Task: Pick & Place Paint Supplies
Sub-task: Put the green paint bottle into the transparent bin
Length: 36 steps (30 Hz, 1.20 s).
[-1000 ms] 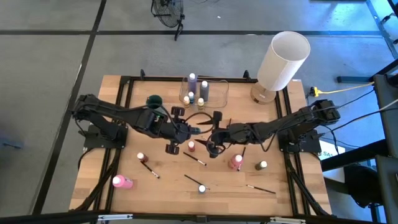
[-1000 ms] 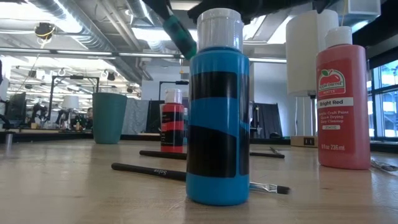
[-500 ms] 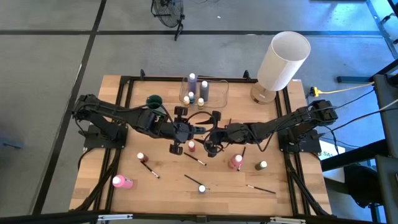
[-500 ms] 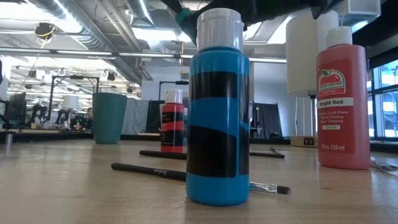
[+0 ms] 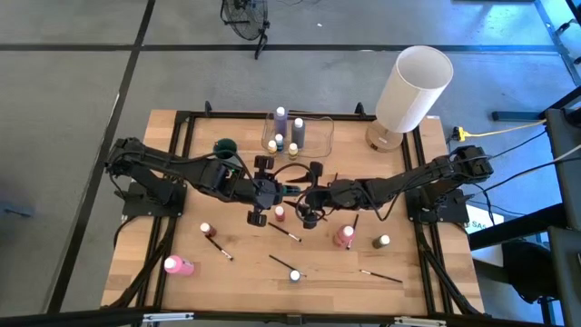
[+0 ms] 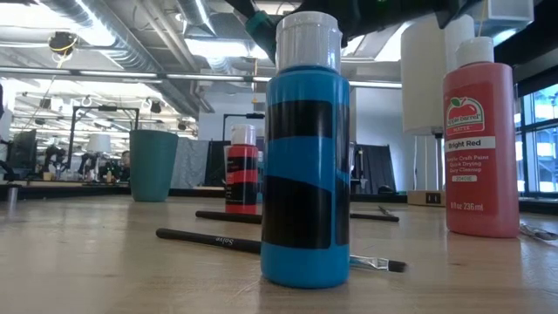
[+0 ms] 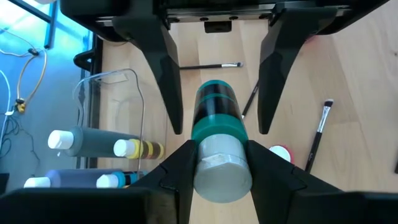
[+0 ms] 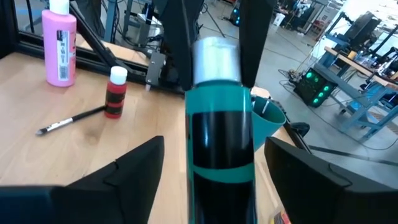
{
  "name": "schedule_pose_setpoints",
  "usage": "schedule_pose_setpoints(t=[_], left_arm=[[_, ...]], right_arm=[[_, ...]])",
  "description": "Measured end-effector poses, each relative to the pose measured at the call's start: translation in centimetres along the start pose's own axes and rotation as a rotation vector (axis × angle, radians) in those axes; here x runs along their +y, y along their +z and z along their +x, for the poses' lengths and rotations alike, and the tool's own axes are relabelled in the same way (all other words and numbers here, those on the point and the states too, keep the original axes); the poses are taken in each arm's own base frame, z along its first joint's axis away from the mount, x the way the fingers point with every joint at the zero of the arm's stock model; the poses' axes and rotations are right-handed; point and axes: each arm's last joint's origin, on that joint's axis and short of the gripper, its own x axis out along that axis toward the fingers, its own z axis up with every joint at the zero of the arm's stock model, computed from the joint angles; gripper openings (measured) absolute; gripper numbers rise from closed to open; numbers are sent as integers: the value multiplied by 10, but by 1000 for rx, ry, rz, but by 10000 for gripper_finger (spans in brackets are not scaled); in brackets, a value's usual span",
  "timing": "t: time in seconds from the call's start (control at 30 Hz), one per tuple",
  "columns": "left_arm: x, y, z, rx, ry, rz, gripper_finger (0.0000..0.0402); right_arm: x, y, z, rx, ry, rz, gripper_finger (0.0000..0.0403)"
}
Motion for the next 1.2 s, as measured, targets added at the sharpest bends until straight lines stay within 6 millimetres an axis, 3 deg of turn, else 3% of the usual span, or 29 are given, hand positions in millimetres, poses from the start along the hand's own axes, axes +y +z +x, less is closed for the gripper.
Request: schedule_pose_setpoints(t=[0.63,1.0,1.2], left_arm=[[-4,2,-2,-16,-10,34,119],[-3,2,-2,-16,45,30,146],[-1,1,-19,-58,121,23,148]], right_arm=[[0,-1,0,13,3,29,144],[-2,-2,0,21,-6,97,134],[-3,-3,0,33,-49,94,134]])
